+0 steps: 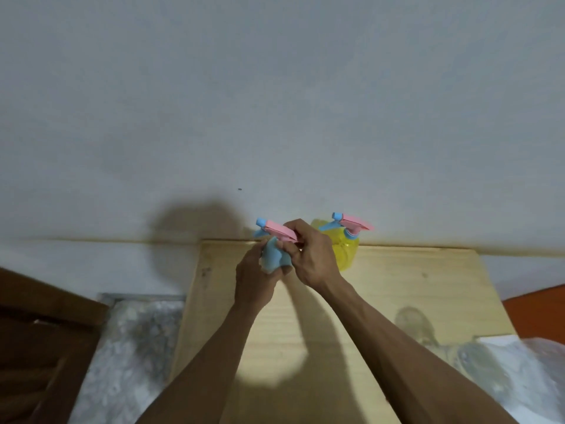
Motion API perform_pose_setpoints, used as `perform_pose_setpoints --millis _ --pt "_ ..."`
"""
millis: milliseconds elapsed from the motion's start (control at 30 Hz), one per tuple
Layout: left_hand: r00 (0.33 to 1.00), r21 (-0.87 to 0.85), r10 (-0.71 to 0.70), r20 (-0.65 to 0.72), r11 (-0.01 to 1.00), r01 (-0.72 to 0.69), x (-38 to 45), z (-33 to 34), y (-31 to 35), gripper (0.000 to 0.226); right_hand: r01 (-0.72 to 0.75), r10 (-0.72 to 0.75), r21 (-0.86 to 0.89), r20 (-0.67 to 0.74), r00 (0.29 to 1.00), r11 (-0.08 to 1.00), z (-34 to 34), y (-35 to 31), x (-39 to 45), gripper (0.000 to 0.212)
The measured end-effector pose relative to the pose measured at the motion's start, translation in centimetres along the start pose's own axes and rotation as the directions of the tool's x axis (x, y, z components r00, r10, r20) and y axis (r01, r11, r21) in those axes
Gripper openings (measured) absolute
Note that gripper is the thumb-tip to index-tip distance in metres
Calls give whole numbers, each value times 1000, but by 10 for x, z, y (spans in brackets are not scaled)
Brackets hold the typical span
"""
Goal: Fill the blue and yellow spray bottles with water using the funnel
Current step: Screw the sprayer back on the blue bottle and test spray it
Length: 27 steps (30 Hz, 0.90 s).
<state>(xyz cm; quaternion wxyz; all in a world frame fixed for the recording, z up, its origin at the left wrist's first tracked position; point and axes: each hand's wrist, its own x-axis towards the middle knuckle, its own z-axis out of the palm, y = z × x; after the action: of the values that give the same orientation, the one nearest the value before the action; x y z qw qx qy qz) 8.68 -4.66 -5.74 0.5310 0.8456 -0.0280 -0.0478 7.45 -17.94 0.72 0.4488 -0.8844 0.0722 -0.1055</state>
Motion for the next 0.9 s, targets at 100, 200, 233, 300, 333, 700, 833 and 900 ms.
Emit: perform_pose_setpoints --millis 100,200,233,300,333,700,833,900 --pt "999 53 -15 29 998 13 12 5 -5 65 -8 8 -9 1 1000 1000 7 8 10 9" --pt "997 21 -71 33 997 70 19 11 -8 63 -18 18 0 14 1000 1000 9 14 15 10" --pt "995 15 -90 35 996 89 21 13 -9 62 -22 22 1 19 1000 1000 9 15 17 11" --pt "994 6 -106 33 994 106 23 17 -11 62 -25 25 6 27 999 1000 9 18 19 12" --pt "994 -8 -107 26 994 108 24 18 -11 62 -22 22 7 28 999 1000 10 19 20 13" --pt "988 -30 -153 24 988 153 31 23 -15 63 0 0 -11 20 1000 1000 17 24 32 16" --pt "988 -24 -153 21 988 153 33 23 -15 62 0 0 -24 4 1000 1000 19 24 32 18" --pt "986 -27 -163 28 986 163 34 23 -15 62 -18 18 -23 4 1000 1000 20 24 32 17"
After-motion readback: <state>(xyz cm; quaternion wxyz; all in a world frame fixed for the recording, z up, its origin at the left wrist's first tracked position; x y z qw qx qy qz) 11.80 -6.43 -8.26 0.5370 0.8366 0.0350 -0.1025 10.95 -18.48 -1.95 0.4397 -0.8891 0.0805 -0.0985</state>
